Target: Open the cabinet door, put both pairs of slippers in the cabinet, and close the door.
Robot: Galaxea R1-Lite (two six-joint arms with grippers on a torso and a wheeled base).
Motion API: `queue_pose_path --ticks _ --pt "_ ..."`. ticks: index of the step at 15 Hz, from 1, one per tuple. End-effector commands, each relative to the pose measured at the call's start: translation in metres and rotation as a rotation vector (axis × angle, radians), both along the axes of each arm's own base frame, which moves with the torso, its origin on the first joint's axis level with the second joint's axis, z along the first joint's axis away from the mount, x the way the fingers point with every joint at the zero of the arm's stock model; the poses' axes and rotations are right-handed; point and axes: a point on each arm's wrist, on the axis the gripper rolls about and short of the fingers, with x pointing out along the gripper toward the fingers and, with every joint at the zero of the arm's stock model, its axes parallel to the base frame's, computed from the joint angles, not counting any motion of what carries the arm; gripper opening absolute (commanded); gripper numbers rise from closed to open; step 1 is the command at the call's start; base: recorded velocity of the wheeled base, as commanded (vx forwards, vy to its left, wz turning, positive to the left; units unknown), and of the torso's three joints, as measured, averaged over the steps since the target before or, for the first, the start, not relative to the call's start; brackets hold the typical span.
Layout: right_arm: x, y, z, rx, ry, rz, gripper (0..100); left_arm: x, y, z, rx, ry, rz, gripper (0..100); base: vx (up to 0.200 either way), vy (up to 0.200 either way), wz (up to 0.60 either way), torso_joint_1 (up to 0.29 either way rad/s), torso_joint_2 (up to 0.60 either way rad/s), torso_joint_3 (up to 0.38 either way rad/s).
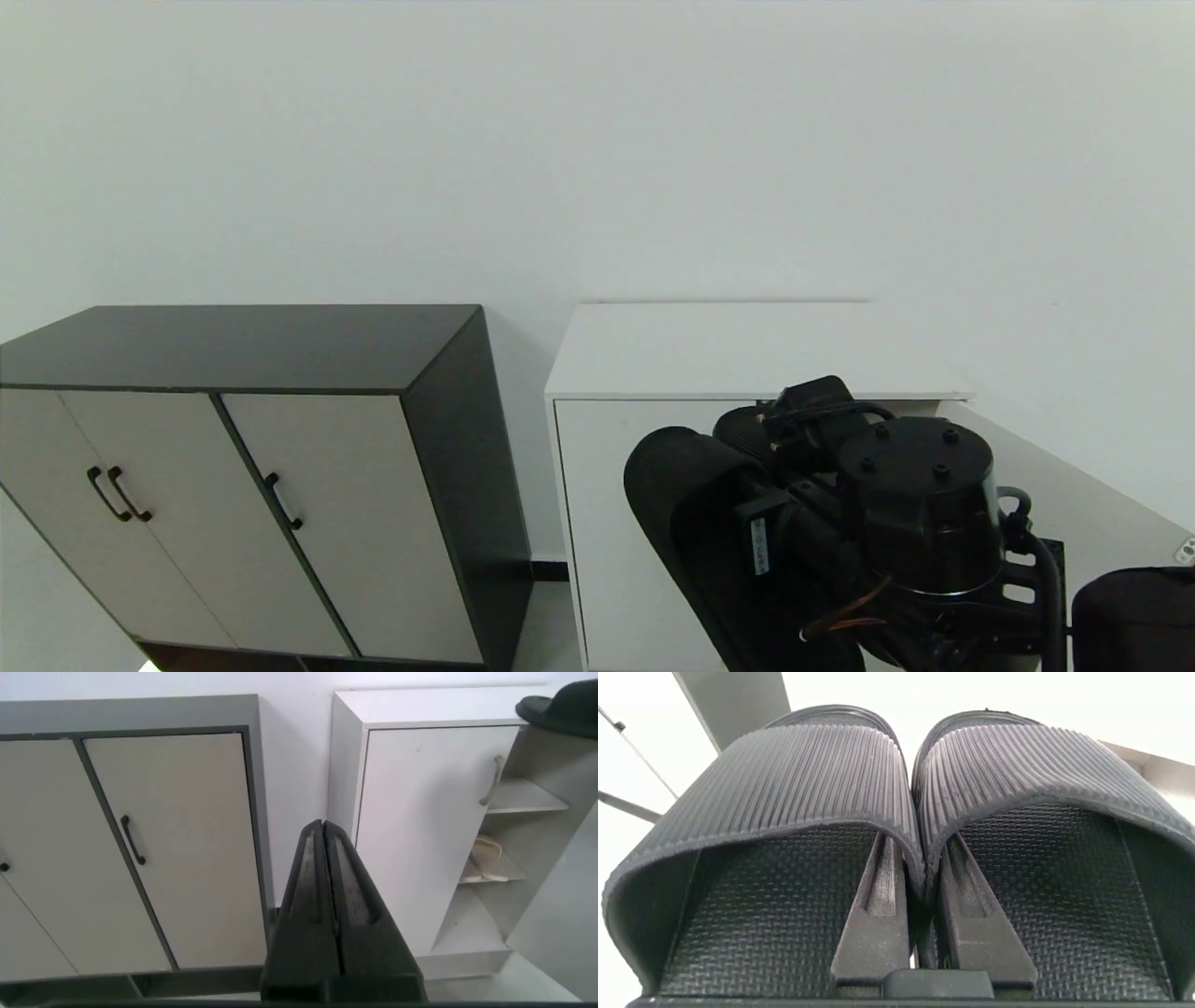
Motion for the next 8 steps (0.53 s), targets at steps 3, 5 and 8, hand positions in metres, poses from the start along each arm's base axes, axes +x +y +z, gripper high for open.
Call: queue_pose_path --ticks 3,5,8 --pt "0.0 0.0001 -0.0015 -0.003 0.002 0.0 0 0.0 0.0 0.0 0.0 0.0 0.0 0 0.0 0.0 0.0 0.0 0.0 0.0" --pt "0.0 0.0001 -0.0015 -0.003 0.003 0.001 0 0.0 0.0 0.0 0.0 0.0 0.0 0 0.0 -0.1 0.0 -0.001 0.0 0.004" --pt "0.0001 0.0003 -0.0012 -0.002 0.002 0.001 0 0.0 0.0 0.0 0.001 0.0 0.0 0 0.0 -0.2 0.0 0.002 0.0 0.004"
